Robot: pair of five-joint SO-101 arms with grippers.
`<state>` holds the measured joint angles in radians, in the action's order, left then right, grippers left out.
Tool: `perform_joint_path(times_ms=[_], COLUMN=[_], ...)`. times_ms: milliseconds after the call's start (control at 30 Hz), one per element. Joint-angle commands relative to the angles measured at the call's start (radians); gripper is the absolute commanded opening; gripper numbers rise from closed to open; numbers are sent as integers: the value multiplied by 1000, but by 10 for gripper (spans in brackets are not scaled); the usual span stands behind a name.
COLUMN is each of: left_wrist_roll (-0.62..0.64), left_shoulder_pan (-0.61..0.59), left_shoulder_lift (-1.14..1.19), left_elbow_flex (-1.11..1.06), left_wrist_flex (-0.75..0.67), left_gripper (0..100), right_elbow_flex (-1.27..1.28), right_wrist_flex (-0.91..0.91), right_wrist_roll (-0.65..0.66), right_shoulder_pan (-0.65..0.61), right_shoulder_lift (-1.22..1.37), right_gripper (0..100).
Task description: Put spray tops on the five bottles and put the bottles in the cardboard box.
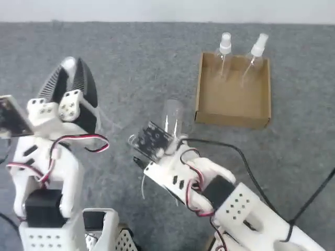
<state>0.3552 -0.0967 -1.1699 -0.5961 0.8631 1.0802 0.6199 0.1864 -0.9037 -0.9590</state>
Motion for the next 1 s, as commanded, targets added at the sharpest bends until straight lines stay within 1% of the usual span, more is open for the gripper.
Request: perform_joint_path(times_ms=[0,100,233,733,833,900,967], left_wrist_roll=[12,12,9,8,-21,-37,-44], left_shoulder_pan=[64,118,172,176,178,203,239], left_shoulder_lift=[-17,-17,-17,-25,-25,-25,-23], left_elbow_flex=[16,15,2,-125,-117,-127,-145], left_wrist_flex=[-18,14,91,112,163,173,176], left_gripper=[12,12,12,12,12,12,12], right_elbow_flex=[35,52,54,107,137,175,219], right_wrist_flex=[-56,-54,-53,-42,-90,-170,-269], right_wrist_roll=[-9,-9,-9,-2,-9,-17,-71], right_shoulder_pan=[-1,-1,-1,-2,12,35,70], right_shoulder_lift=[-101,-128,-128,-140,-165,-196,-231], right_gripper=[6,6,6,7,6,6,6])
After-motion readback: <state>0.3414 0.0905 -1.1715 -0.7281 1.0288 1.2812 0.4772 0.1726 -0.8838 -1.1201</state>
